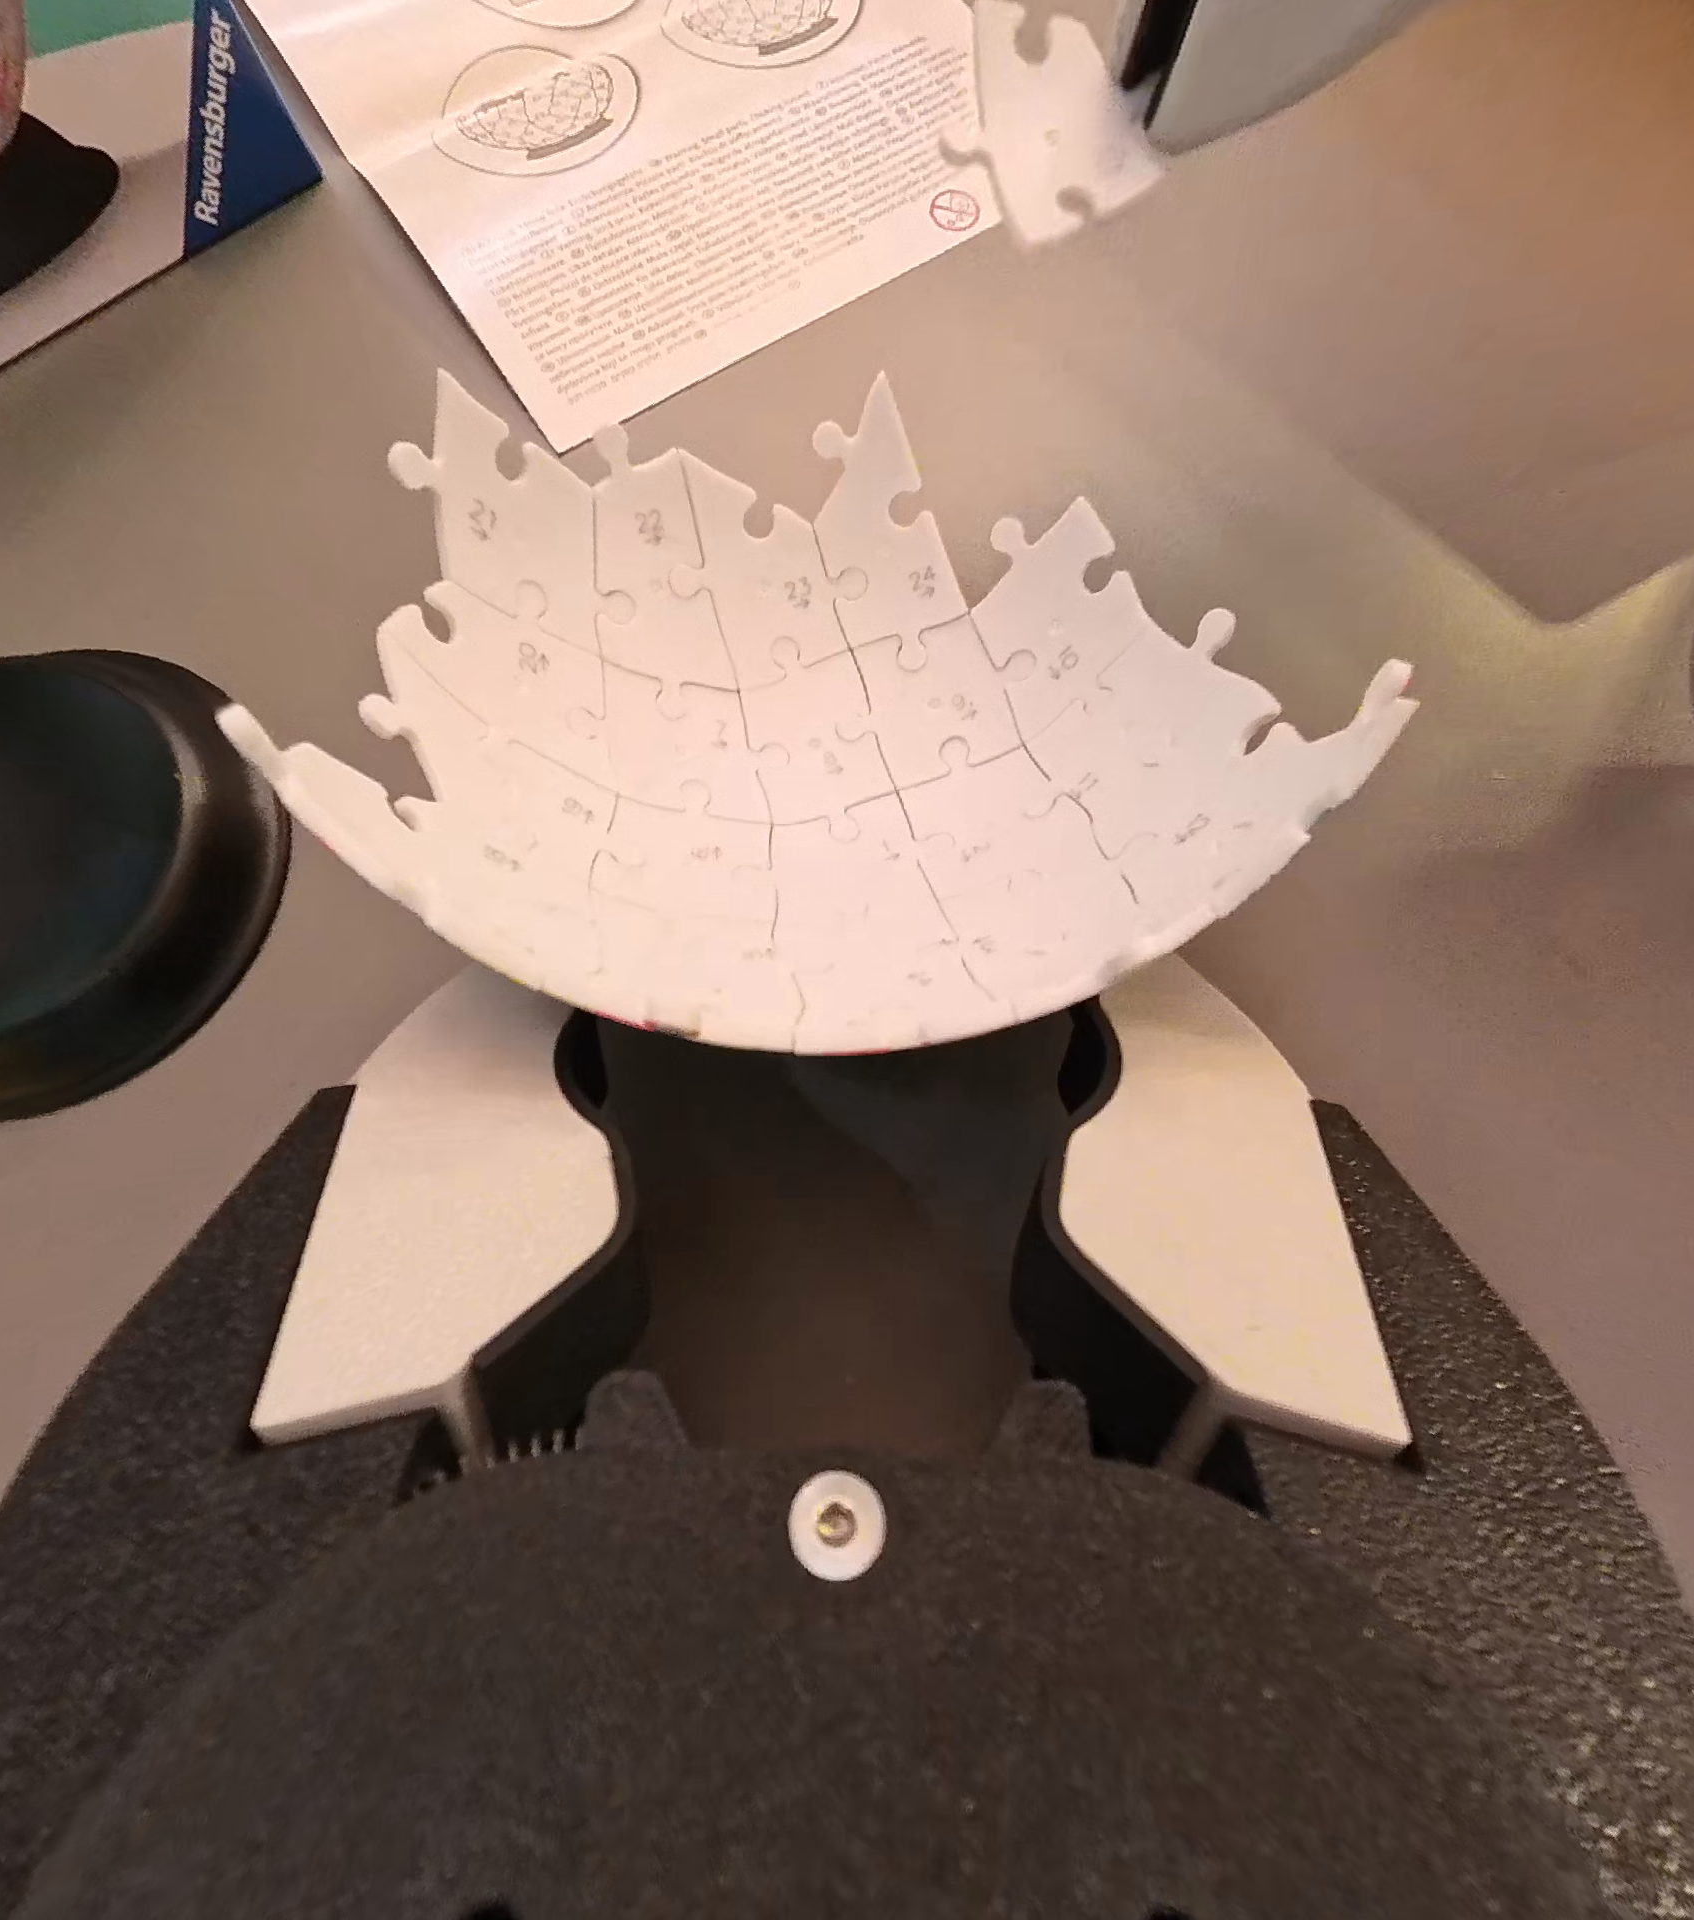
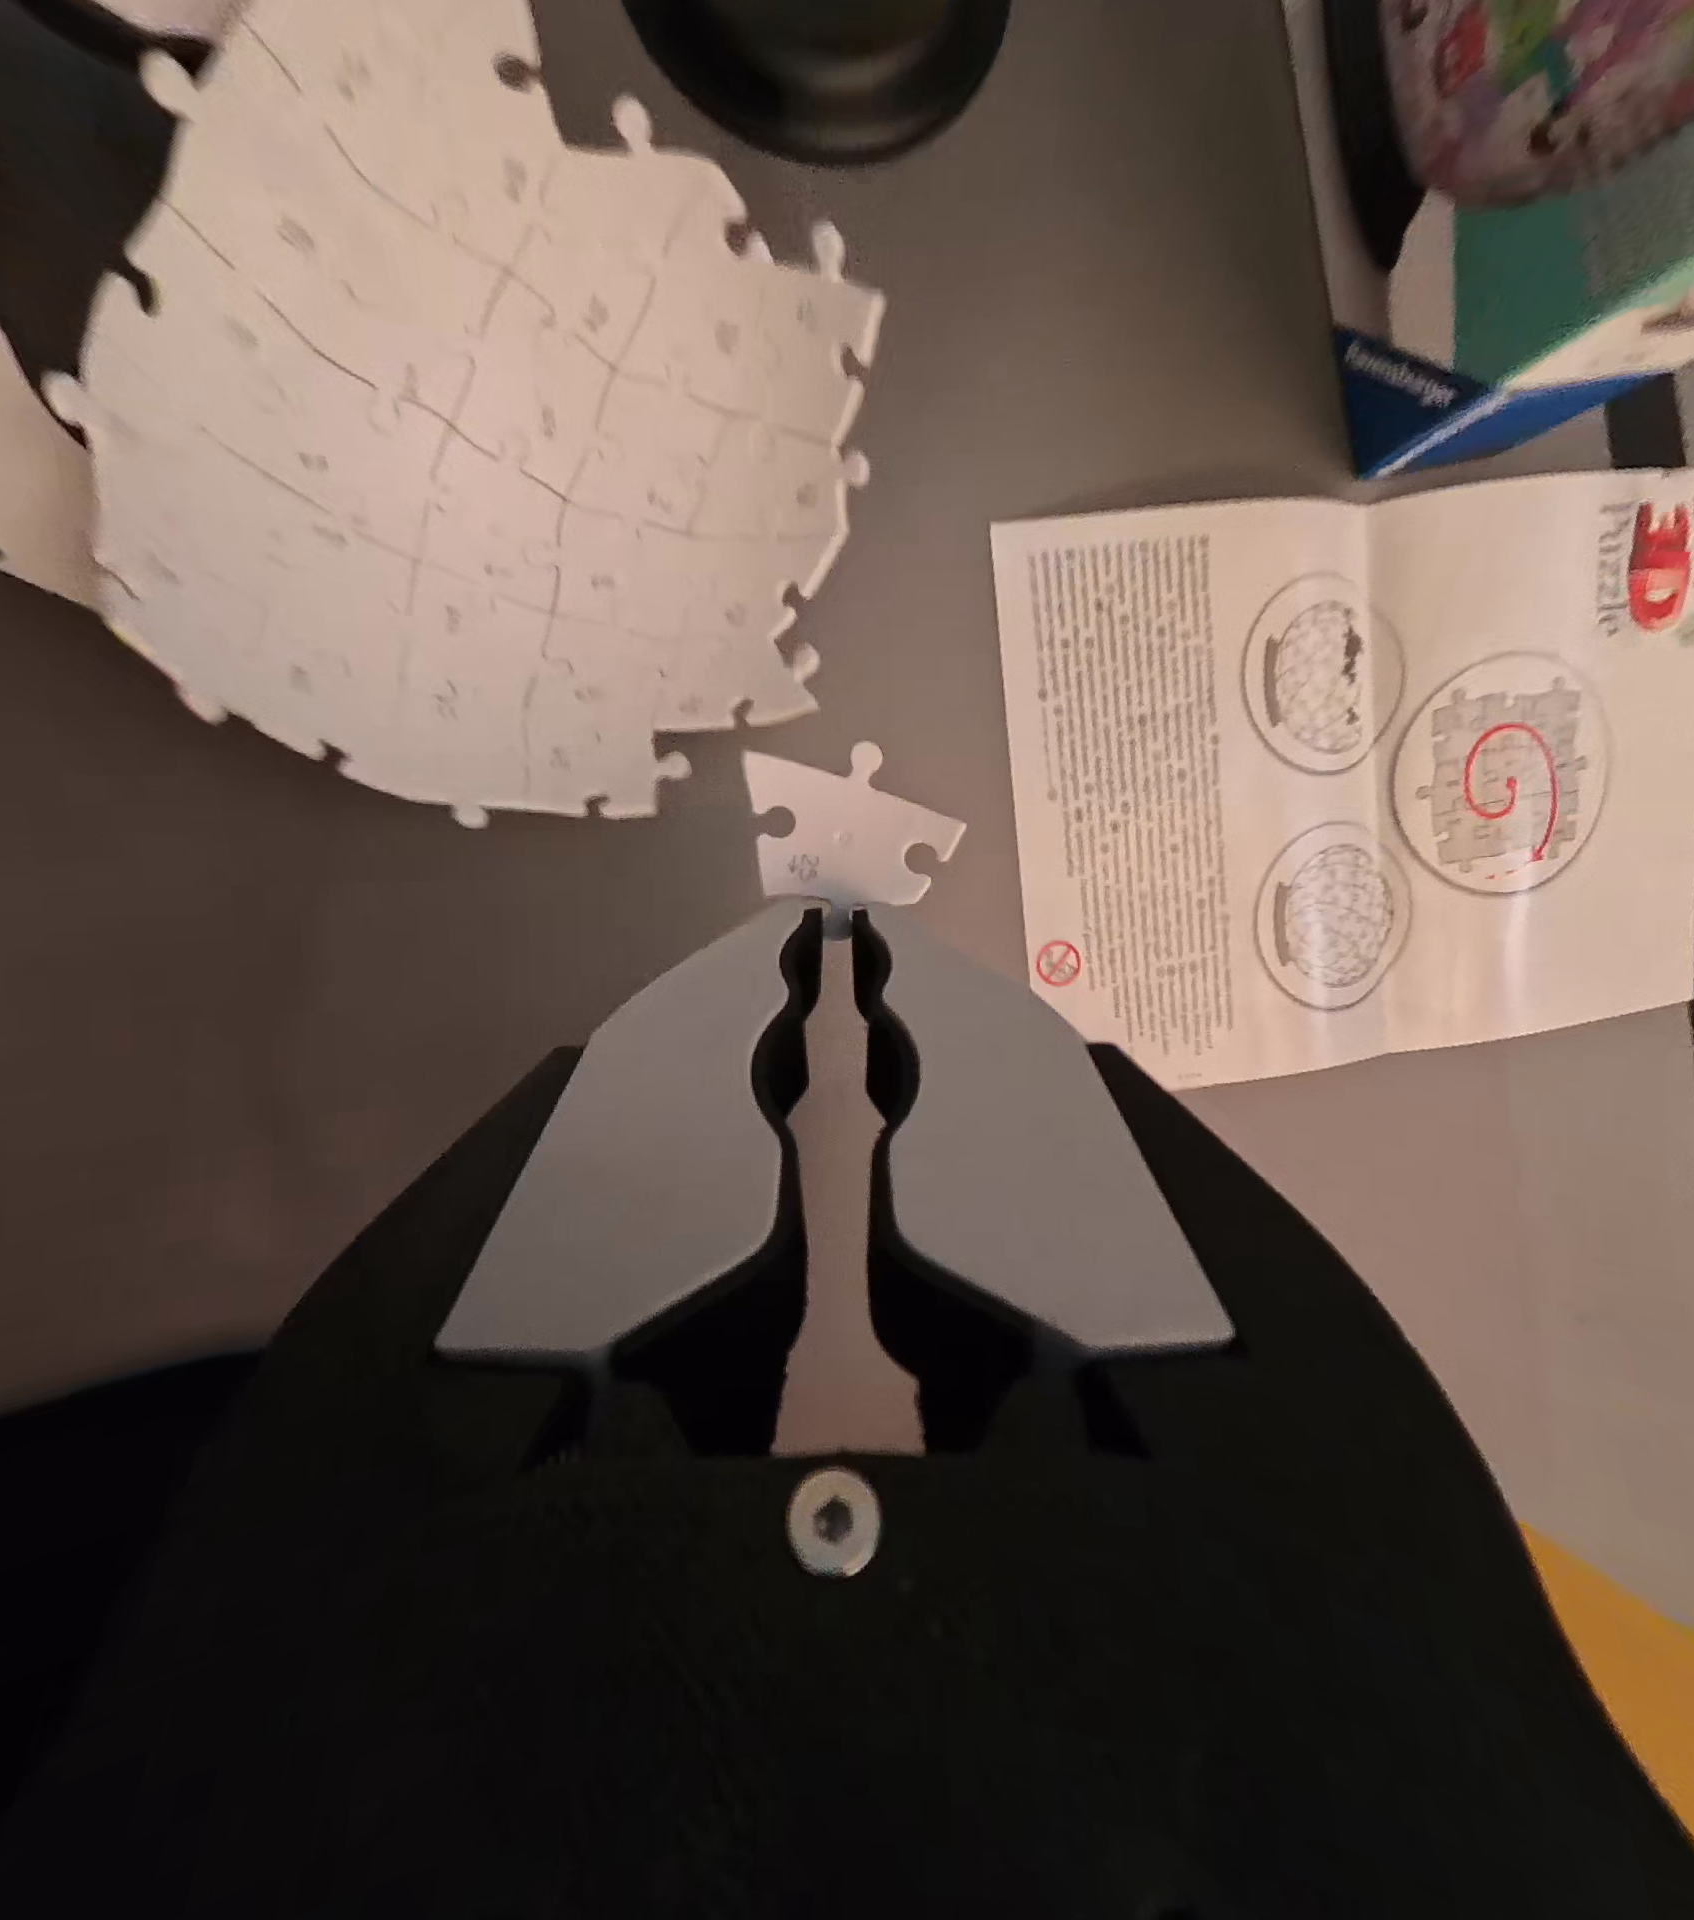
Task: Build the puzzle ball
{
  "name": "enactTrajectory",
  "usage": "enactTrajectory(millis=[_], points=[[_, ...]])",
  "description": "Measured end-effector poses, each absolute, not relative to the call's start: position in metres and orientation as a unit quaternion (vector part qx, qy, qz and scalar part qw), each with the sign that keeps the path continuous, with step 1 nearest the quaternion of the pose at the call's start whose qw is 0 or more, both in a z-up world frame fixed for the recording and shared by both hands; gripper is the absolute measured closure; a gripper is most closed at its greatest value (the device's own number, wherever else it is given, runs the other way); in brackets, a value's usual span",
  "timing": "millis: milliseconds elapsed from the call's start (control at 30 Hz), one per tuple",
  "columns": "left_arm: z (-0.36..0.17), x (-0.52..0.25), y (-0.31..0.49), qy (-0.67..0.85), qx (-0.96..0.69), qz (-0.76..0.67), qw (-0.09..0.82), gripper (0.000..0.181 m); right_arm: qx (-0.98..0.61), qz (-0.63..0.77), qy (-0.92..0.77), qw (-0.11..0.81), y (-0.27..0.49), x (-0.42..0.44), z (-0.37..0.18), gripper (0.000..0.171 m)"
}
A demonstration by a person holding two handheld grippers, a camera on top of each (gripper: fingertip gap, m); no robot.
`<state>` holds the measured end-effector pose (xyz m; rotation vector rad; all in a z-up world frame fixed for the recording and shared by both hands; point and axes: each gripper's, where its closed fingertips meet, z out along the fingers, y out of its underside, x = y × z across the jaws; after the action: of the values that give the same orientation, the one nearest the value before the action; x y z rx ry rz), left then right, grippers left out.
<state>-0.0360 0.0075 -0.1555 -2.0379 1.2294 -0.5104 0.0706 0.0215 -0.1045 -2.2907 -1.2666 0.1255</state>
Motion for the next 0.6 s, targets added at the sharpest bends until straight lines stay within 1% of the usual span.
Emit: enactTrajectory(millis=[100,267,433,600], points=[[-0.155,-0.035,0.008,0.476,-0.785,-0.196,0.345,0.095,-0.827,0.006,-0.505,0.248,0.017,0.057,-0.108,0.165],[-0.151,-0.035,0.010,0.479,-0.782,-0.186,0.354,0.095,-0.822,-0.025,-0.534,0.196,0.017,0.054,-0.122,0.164],[-0.148,-0.035,0.012,0.490,-0.774,-0.164,0.367,0.096,-0.829,-0.016,-0.530,0.179,0.018,0.050,-0.128,0.165],[-0.145,-0.032,0.013,0.495,-0.768,-0.156,0.376,0.097,-0.844,-0.015,-0.517,0.143,0.018,0.053,-0.141,0.165]])
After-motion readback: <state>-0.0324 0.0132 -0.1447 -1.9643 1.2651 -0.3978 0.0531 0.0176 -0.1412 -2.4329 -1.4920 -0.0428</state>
